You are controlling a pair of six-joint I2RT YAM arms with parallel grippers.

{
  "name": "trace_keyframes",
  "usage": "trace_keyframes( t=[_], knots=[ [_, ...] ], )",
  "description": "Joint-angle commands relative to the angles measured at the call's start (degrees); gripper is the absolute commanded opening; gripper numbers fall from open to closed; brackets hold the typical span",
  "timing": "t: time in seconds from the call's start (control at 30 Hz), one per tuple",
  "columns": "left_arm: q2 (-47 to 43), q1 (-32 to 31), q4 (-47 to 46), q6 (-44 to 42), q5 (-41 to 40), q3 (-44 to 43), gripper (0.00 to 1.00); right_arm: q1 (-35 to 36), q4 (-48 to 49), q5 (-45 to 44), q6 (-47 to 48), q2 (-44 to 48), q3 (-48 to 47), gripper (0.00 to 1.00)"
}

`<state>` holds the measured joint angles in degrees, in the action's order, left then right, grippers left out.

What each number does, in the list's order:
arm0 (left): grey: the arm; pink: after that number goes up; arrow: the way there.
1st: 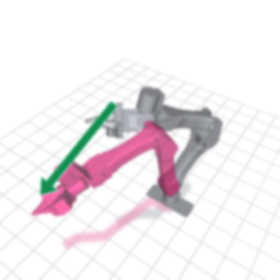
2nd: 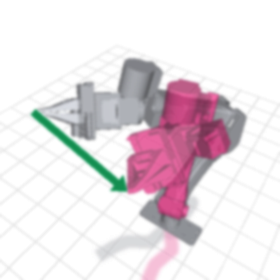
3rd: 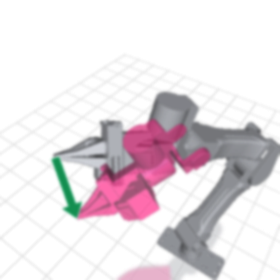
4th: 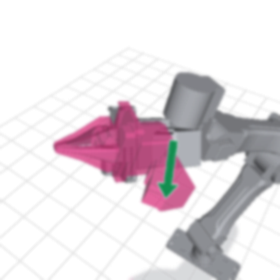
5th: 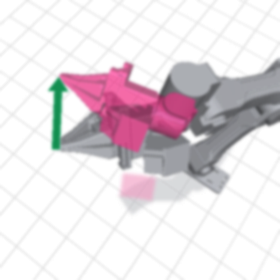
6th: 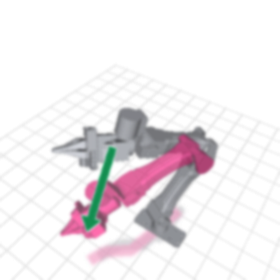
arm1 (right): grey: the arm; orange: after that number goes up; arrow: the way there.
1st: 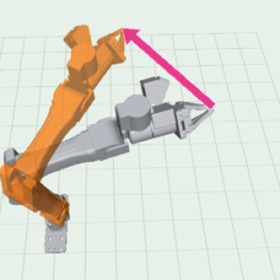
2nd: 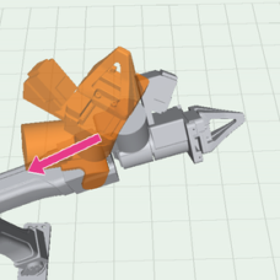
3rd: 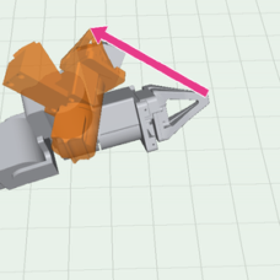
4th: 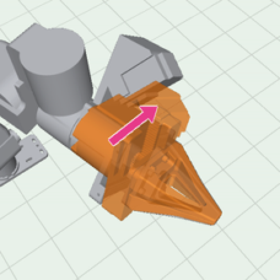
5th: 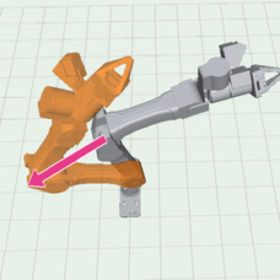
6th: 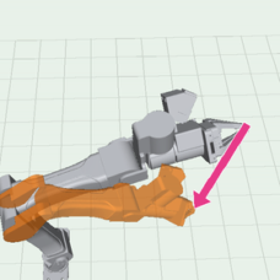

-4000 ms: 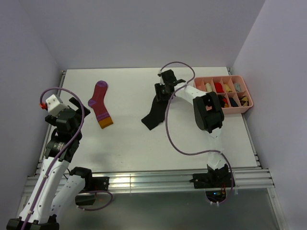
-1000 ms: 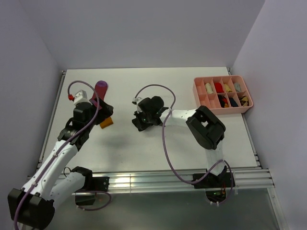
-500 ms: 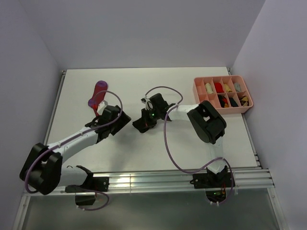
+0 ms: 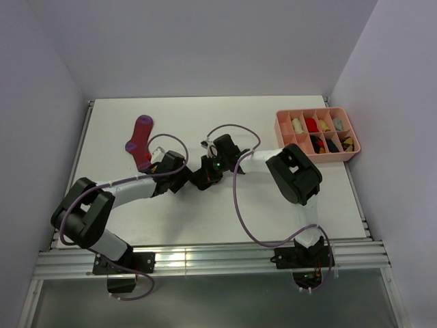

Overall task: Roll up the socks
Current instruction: Roll the sock at the center of the board.

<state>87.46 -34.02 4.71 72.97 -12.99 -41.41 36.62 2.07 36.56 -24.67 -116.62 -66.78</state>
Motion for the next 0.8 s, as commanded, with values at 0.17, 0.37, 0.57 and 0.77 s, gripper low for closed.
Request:
trace_keyframes(
  t=[0.17, 0.37, 0.57, 0.77],
  knots=[
    [4.6, -1.1, -2.4, 1.9, -1.9, -3.3, 0.44, -0.8, 2.9, 0.4, -0.2, -1.5, 2.3, 0.0],
    [6.3, -1.7, -2.0, 1.9, -2.0, -4.3, 0.24, -0.8, 4.9, 0.6, 0.0, -1.2, 3.1, 0.0],
    [7.0, -1.8, -0.3, 1.0, -1.9, -5.9, 0.0, -0.8, 9.2, 0.4, 1.0, 1.7, 6.1, 0.19],
    [7.2, -1.8, 3.2, -0.2, -2.6, -8.1, 0.0, 0.1, 12.0, -4.1, 4.2, 6.7, 10.2, 0.47]
  ],
)
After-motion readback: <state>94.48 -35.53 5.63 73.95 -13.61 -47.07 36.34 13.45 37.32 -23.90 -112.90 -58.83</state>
